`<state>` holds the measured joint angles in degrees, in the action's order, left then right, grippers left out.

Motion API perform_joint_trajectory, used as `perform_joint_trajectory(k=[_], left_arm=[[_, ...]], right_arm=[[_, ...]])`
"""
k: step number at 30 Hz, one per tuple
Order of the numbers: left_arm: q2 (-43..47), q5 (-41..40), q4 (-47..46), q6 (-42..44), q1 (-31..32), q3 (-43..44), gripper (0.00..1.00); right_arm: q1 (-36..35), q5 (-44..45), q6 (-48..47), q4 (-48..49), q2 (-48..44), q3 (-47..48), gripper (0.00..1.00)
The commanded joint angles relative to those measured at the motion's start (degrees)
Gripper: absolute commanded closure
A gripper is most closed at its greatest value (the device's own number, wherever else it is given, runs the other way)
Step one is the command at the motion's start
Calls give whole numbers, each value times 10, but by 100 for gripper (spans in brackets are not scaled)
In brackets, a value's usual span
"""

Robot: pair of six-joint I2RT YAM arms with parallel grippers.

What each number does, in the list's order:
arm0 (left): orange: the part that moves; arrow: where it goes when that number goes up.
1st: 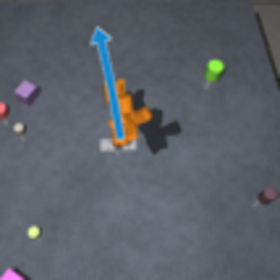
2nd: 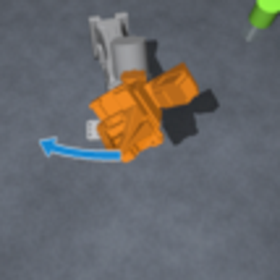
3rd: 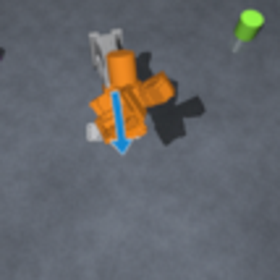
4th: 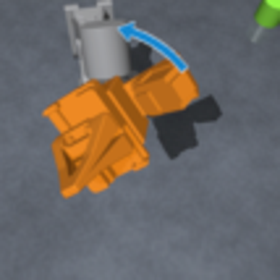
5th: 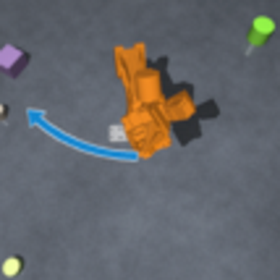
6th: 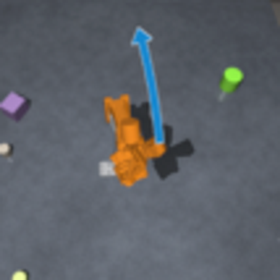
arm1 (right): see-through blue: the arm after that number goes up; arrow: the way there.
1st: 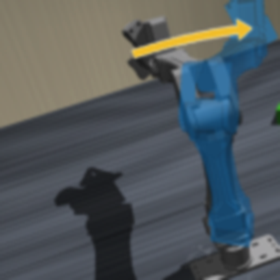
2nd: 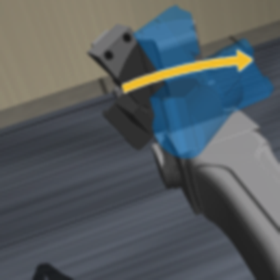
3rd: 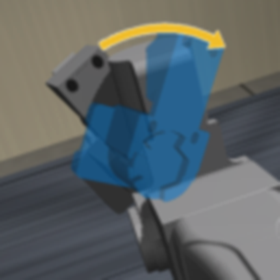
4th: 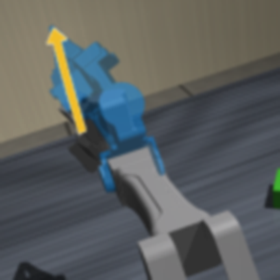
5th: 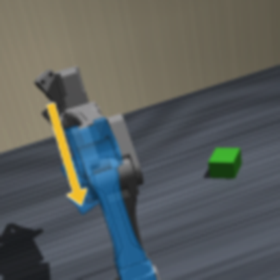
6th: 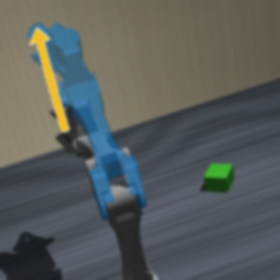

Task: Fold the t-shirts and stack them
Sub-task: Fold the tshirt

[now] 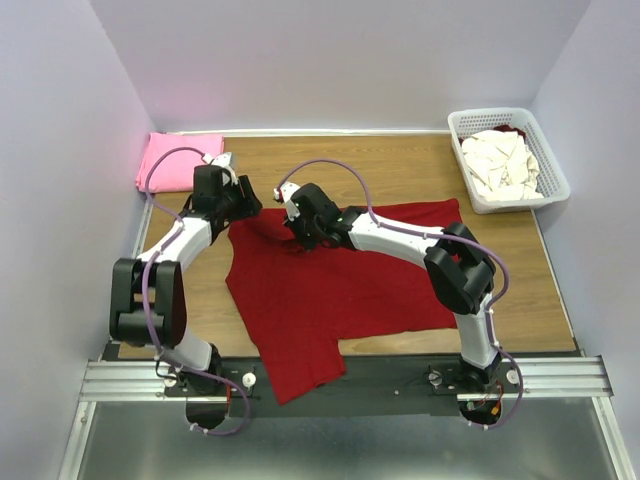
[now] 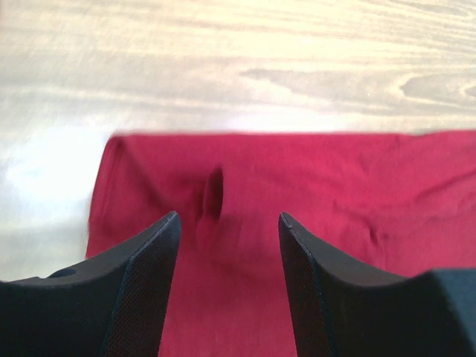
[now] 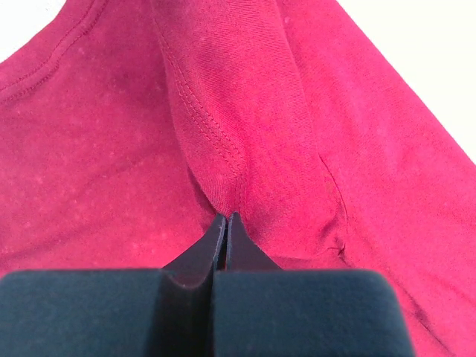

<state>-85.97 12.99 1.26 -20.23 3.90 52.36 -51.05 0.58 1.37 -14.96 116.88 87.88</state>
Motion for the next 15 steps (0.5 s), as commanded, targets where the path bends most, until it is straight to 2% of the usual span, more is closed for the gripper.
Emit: perform_joint_trajectory(k=[1, 5, 15], left_arm=[[-61, 39, -20, -2, -3, 49, 36], [-93, 47, 15, -2, -3, 72, 36], [-96, 77, 53, 3, -2, 39, 39]], right_arm=[[-5, -15, -9, 5, -1, 0, 99], [-5, -15, -9, 6, -2, 1, 99], [-4, -20, -9, 12, -2, -7, 99]])
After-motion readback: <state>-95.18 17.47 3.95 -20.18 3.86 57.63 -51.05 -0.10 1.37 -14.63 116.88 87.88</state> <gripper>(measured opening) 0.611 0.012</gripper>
